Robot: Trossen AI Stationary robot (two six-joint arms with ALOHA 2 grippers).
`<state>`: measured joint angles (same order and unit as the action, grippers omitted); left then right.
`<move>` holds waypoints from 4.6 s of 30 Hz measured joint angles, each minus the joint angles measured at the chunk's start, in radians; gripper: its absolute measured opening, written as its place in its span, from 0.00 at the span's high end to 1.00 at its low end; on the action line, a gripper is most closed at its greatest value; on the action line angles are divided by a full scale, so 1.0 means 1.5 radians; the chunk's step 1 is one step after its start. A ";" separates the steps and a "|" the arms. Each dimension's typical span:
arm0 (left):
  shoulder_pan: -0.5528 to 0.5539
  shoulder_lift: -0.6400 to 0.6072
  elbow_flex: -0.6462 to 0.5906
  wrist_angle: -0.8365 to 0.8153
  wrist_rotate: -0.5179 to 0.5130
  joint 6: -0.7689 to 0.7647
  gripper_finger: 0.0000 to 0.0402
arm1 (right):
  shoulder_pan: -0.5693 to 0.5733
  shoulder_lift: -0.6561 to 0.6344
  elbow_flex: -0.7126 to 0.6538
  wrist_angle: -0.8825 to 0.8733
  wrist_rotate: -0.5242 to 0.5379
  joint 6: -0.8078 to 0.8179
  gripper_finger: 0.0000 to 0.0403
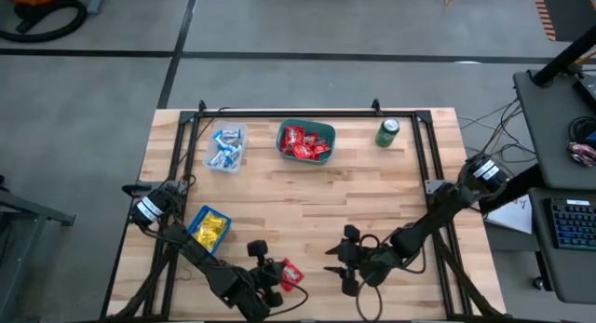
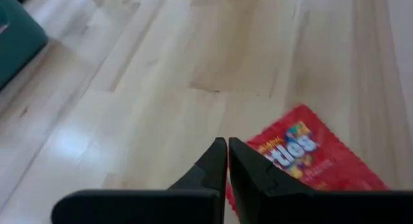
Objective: Sort candy
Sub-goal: Put the red candy into the green bin
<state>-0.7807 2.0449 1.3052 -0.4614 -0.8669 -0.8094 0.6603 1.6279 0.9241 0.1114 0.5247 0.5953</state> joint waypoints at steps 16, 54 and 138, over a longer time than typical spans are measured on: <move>-0.015 0.000 -0.015 0.000 0.119 -0.110 0.75 | -0.010 0.035 0.002 0.004 -0.006 -0.006 0.51; -0.011 0.030 -0.058 0.036 0.076 -0.187 0.81 | -0.126 0.171 0.014 0.229 -0.220 0.177 0.51; 0.000 -0.282 -0.046 -0.374 -0.206 -0.008 0.81 | -0.665 -0.043 0.144 -0.202 -0.212 -0.237 0.97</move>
<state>-0.7803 1.6216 1.2366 -1.0224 -1.1758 -0.8217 -0.3367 1.5633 1.1404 -0.1915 0.2064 0.2397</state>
